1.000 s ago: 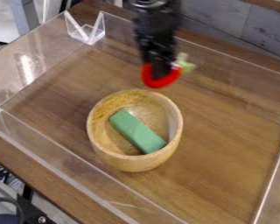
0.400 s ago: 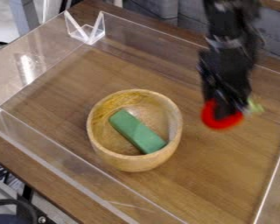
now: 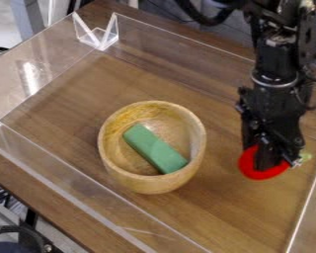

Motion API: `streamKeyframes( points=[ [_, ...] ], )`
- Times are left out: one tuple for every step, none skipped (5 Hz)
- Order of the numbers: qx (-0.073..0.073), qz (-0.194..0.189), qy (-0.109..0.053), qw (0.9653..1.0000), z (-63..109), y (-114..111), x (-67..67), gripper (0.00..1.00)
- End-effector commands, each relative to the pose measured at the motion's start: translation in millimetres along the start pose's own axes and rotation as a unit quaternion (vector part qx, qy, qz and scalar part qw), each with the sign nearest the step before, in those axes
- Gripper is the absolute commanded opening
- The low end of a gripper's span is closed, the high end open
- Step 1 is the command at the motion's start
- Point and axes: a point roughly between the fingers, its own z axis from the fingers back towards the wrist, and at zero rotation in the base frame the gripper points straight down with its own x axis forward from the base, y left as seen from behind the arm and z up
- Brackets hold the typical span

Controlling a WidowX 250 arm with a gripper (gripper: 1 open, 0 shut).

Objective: Move the red fruit to the right

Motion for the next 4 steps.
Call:
streamKeyframes(
  points=[
    [0.012, 0.012, -0.015, 0.9997, 12.9, 0.2, -4.5, 0.0],
    [0.021, 0.014, -0.01, 0.9996, 14.4, -4.7, -11.3, 0.0],
    [0.028, 0.024, -0.009, 0.9993, 19.1, -10.3, -15.4, 0.0],
    [0.032, -0.005, -0.005, 0.9995, 21.6, -17.2, 0.7, 0.0]
  ],
)
